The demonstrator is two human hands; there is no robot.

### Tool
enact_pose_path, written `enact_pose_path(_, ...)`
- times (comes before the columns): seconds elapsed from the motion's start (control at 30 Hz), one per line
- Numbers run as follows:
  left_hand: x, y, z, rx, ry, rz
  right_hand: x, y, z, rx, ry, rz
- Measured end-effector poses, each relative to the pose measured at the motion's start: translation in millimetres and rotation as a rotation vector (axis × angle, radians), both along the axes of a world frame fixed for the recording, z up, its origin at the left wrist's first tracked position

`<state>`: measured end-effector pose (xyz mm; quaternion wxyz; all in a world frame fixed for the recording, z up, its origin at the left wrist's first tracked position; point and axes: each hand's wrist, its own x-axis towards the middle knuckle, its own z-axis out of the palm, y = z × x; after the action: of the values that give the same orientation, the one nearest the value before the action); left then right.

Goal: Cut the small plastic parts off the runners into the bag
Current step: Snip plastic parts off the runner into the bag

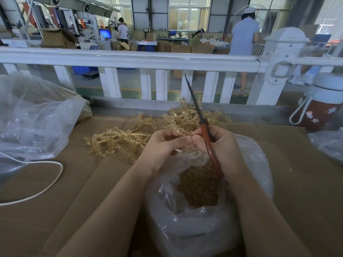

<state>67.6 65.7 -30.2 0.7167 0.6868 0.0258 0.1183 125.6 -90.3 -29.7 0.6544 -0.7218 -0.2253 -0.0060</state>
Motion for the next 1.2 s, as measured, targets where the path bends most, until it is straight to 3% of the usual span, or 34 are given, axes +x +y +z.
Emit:
enact_pose_path(0.2,3.6,1.5,-4.1,-0.086,-0.01,0.148,-1.2,1.4,-2.6,-0.063,-0.038,0.018)
enact_pose_path(0.33,3.1,6.0,-1.5,-0.126,-0.061,0.126,-0.4,-0.1,-3.4,-0.036,-0.048,-0.006)
enact_pose_path(0.67,0.8,4.5,-1.1,0.136,-0.048,0.04,9.4,-1.1,-10.9,-0.069,-0.238,-0.294)
enact_pose_path(0.9,-2.8,-4.0,2.0,0.303,-0.06,-0.031,6.5,-0.4,-12.9,-0.084,-0.235,-0.14)
enact_pose_path(1.2,-3.0,-1.7,0.2,0.265,-0.134,-0.053,13.2,-4.4,-17.2,-0.087,-0.172,-0.107)
